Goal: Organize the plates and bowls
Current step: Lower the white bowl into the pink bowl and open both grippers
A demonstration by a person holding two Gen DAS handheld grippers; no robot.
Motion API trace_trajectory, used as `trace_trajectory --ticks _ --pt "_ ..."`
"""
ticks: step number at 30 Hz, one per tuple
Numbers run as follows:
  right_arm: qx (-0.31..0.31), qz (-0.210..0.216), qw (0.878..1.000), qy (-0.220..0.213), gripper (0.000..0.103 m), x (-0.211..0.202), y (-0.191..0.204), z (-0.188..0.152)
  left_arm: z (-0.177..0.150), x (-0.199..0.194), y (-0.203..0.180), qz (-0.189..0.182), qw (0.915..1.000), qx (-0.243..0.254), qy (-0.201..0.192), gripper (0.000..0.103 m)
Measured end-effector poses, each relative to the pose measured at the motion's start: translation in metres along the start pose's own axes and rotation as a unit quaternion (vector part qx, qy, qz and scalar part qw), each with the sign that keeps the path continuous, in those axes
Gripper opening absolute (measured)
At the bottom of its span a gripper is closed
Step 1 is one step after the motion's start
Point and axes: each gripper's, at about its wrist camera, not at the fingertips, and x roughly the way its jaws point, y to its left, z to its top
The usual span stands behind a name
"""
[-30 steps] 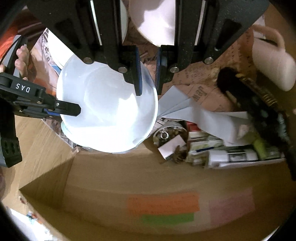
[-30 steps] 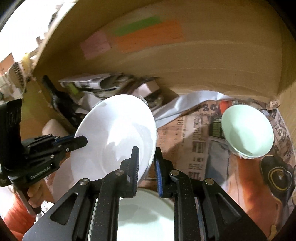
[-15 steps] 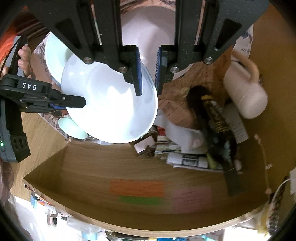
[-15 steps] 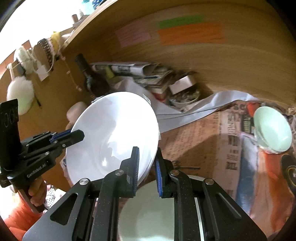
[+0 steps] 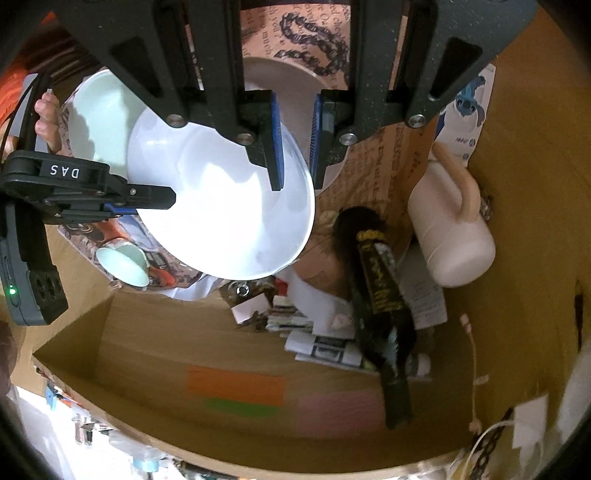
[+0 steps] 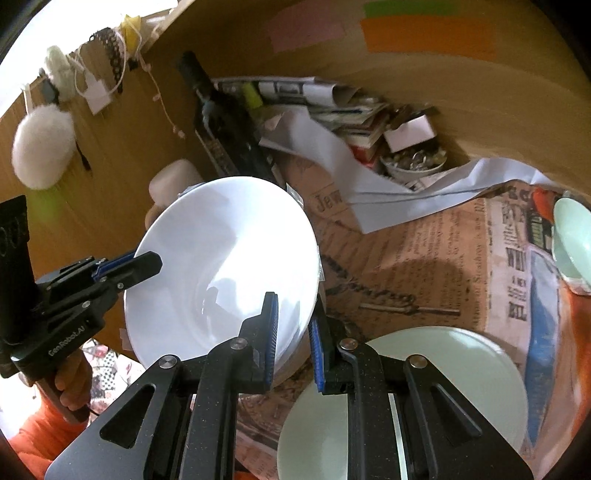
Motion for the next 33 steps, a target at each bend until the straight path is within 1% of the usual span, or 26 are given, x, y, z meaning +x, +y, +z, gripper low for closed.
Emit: trace_trajectory --ticks 10,17,20,28,33 --pt "-0.001 0.008 0.999 0.04 0.015 0.031 0.006 -0.007 -0.021 0.017 0.02 0.011 0.9992 -0.016 0.034 0.013" --pt "-0.012 -0.002 0.998 0.054 0.015 0.04 0.009 -0.008 -0.031 0.031 0.025 0.014 0.9982 -0.018 0.056 0.013" --pt "-0.012 -0.003 0.998 0.061 0.015 0.045 0.008 -0.009 -0.032 0.035 0.026 0.016 0.998 -0.018 0.059 0.013" --pt "-0.045 -0.024 0.997 0.062 0.015 0.045 0.012 -0.009 -0.035 0.04 0.026 0.026 0.9978 -0.008 0.06 0.013" --pt "-0.073 -0.039 0.994 0.065 0.019 0.047 0.017 -0.009 -0.035 0.043 0.026 0.03 0.9975 -0.008 0.063 0.013"
